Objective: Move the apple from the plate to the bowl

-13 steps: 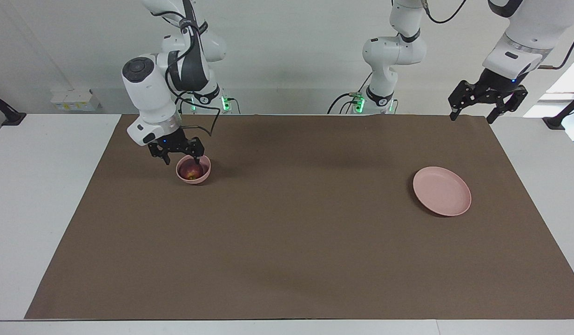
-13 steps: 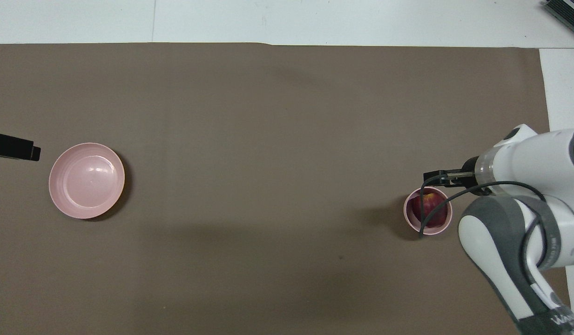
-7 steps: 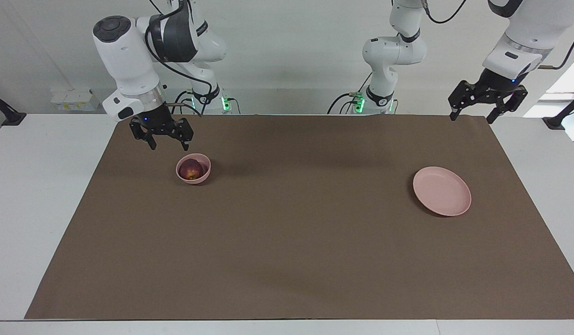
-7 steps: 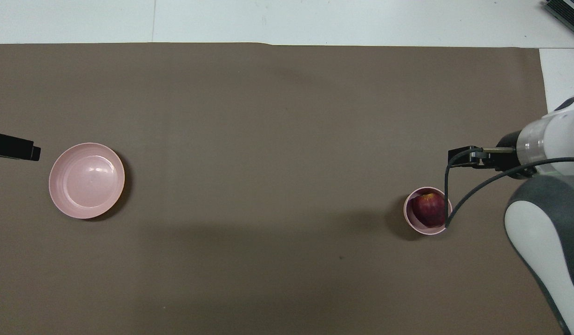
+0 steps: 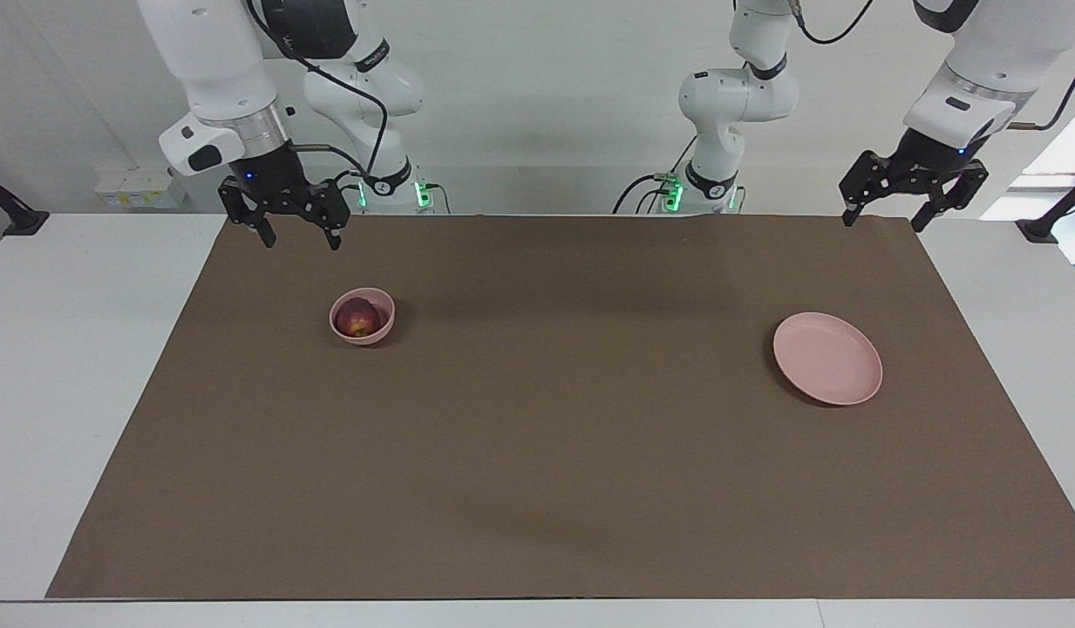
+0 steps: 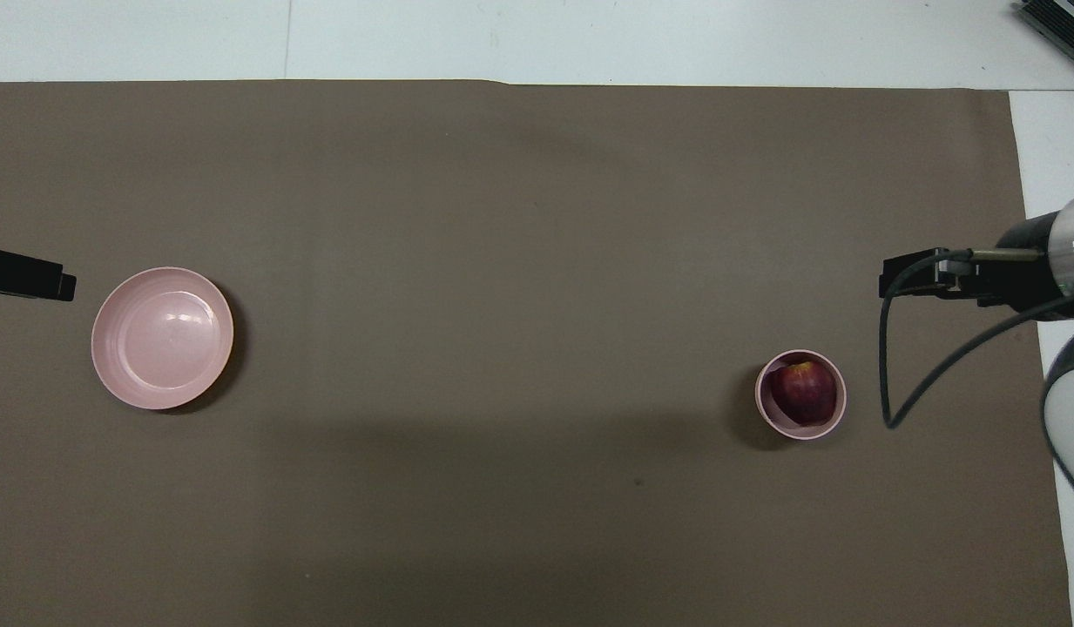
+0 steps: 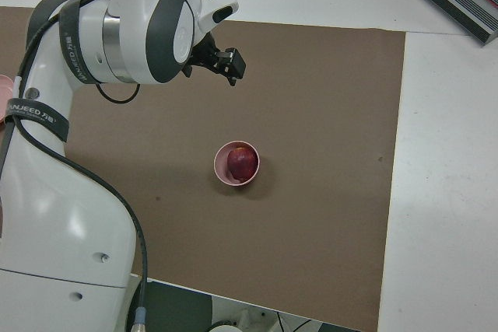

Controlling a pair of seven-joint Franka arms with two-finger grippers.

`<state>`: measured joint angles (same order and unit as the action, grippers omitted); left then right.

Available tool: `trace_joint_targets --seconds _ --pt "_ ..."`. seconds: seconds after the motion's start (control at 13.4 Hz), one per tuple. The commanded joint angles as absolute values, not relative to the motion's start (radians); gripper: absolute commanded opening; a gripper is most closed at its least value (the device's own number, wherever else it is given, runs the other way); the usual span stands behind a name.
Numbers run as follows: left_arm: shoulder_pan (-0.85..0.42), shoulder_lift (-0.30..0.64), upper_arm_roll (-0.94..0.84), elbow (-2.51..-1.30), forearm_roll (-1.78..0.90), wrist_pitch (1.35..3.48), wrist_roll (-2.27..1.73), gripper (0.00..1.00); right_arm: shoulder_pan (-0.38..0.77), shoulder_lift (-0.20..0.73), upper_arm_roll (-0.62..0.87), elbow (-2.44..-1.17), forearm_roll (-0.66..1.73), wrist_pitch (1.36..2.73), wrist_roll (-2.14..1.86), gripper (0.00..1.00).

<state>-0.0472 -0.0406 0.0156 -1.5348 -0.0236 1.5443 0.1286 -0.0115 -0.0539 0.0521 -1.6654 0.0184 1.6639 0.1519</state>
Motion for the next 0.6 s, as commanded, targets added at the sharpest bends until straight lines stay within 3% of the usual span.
trace_joint_targets --seconds 0.0,0.15,0.52 --pt "-0.057 -0.051 0.023 -1.539 -0.008 1.534 0.133 1.0 -0.049 0.021 0.058 -1.515 0.025 1.55 0.133 1.0" --pt "-0.057 -0.051 0.023 -1.539 -0.008 1.534 0.133 1.0 -0.051 0.032 0.058 -1.468 0.041 1.516 0.14 1.0" --pt "-0.057 -0.051 0.023 -1.539 -0.008 1.534 0.133 1.0 -0.045 0.02 0.057 -1.496 0.04 1.568 0.13 1.0"
